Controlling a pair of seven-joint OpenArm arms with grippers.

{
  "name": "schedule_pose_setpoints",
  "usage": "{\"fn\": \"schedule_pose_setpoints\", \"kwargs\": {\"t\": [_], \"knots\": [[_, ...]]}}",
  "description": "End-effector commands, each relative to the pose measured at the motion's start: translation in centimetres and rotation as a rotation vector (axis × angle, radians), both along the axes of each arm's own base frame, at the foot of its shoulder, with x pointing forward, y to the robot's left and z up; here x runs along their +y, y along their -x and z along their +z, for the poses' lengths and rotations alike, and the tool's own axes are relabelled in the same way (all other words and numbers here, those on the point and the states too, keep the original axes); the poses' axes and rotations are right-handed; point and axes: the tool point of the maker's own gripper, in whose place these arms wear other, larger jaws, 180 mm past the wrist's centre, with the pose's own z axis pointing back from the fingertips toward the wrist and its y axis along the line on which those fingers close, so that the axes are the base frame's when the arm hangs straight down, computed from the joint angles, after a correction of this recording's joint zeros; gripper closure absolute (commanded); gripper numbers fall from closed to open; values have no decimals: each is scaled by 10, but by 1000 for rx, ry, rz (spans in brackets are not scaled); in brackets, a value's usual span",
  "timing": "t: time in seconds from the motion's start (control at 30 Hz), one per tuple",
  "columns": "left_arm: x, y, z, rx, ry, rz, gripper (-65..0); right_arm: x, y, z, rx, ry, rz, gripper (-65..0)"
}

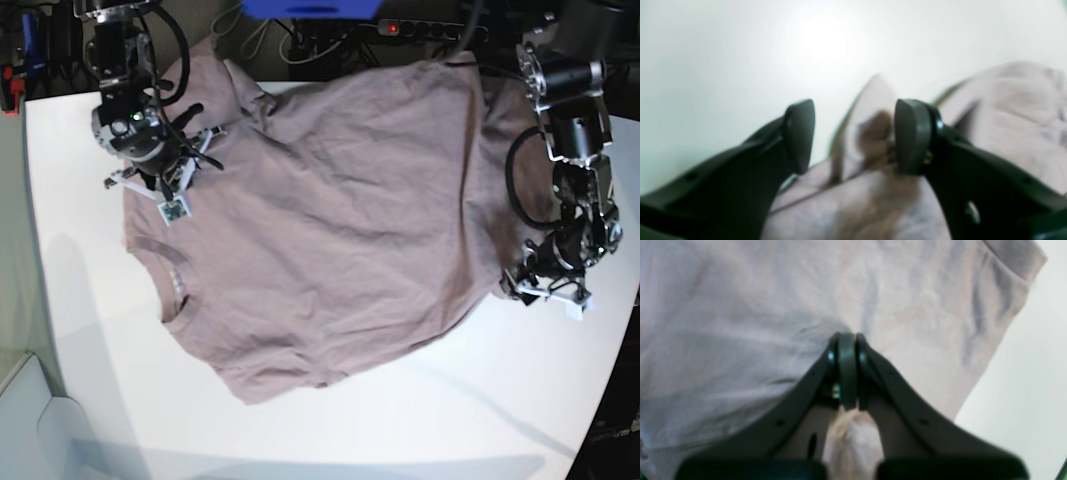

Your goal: Layout the t-shirt on the table in an organized manner, then fold the t-shirt properly

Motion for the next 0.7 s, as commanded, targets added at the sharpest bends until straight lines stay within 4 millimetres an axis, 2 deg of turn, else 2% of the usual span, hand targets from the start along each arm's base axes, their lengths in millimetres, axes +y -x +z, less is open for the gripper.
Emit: {"fn": "schedule_pose_setpoints", "kwargs": {"t": [0.0,0.13,0.23,0.33,0.4,0.5,0.6,0.67], "knots": [[0,-19,20,-75,-6,2,-368,-7,13,-8,65,38,1,0],[-2,-22,17,-89,-49,4,-367,-8,13,-8,65,38,0,0],[-17,-23,10,-77,-50,-16,-366,-8,13,-8,65,38,0,0],[-22,-22,7,-64,-66,-29,-360,-7,12,-8,62,38,0,0],[-28,-22,4,-59,-64,-36,-304,-7,12,-8,62,38,0,0],[-28,-22,4,-60,-67,-36,-170,-8,11,-7,60,39,1,0],[-27,-22,4,-60,-67,-35,-81,-8,11,-7,59,39,1,0],[-23,-21,5,-62,-68,-26,0,-8,10,-7,57,39,1,0]]}}
